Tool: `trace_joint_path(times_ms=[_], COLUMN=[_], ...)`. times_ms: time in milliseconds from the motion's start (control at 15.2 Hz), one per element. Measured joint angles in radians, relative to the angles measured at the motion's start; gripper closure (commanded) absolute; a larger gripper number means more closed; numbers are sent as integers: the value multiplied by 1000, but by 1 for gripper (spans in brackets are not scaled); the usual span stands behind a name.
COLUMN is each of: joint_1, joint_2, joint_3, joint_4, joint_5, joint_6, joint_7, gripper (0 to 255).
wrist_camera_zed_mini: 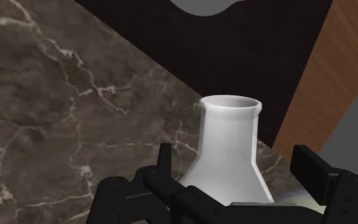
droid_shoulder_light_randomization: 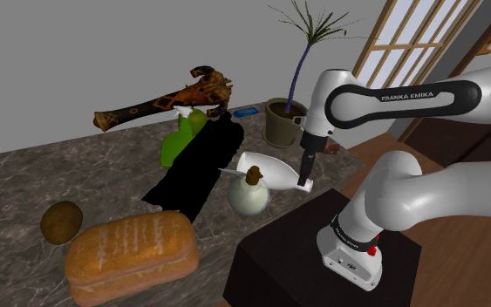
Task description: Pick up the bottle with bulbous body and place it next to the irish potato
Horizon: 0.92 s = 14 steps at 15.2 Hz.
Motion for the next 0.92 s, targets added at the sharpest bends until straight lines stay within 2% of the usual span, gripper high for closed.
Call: trace_joint_path(times_ms=[528,594,924], joint_1=[2,2,1], joint_2=[4,4,4], joint_3=[0,0,0], joint_4=[-22,-22,-22], joint_5=[1,1,1], joint_6=[27,27,27], joint_7=[0,0,0], gripper=[0,255,255])
